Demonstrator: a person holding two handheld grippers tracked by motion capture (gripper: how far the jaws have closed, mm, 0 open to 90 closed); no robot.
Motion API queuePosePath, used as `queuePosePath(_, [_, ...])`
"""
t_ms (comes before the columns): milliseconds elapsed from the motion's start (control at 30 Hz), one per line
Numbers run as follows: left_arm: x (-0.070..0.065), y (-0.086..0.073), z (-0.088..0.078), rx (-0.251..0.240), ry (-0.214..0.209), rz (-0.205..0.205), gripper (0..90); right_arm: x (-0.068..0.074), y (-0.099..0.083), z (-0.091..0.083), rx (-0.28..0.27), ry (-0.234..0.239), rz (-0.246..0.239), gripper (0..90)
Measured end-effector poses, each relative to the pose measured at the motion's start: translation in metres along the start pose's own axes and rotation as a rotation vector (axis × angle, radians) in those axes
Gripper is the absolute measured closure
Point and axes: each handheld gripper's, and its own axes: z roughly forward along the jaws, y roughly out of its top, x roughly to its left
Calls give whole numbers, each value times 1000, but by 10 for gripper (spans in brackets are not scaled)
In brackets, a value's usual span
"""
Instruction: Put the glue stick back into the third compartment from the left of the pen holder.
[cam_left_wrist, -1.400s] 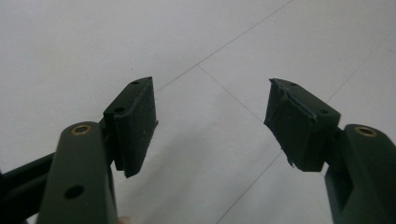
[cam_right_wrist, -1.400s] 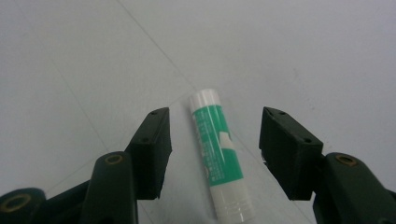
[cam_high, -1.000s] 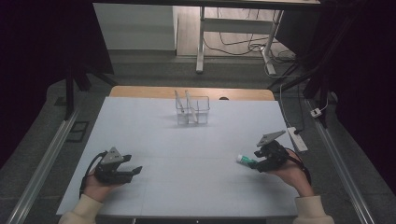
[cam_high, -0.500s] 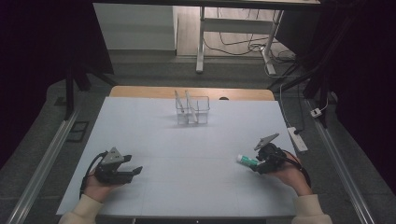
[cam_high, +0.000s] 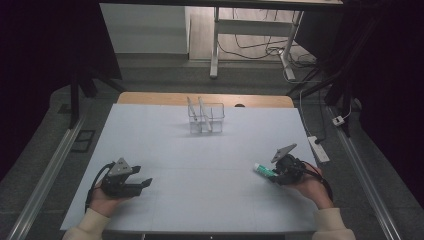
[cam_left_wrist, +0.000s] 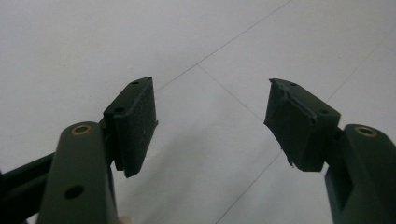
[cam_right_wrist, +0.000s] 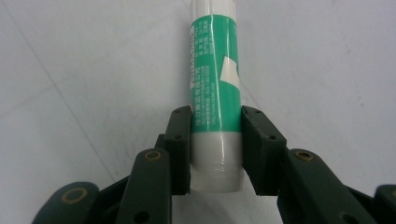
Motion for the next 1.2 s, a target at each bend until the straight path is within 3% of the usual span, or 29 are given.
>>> queuePosePath(200, [-3, 3, 0, 0, 7, 16, 336, 7, 11, -10, -74, 9, -15, 651])
queuePosePath(400, [-10, 8, 2, -7, -3, 38, 331, 17, 23, -13, -136, 61, -18, 651])
queuePosePath(600, [-17, 14, 6, -6, -14, 66, 325, 27, 39, -8, -172, 108, -23, 650])
queuePosePath(833, [-24, 23, 9, -18, -27, 83, 318, 38, 54, -3, -204, 127, -25, 651])
queuePosePath(967, [-30, 30, 13, -27, -43, 86, 313, 43, 63, -1, -238, 148, -3, 650])
queuePosePath(1200, [-42, 44, 20, -32, -60, 118, 312, 54, 78, -2, -266, 145, -23, 650])
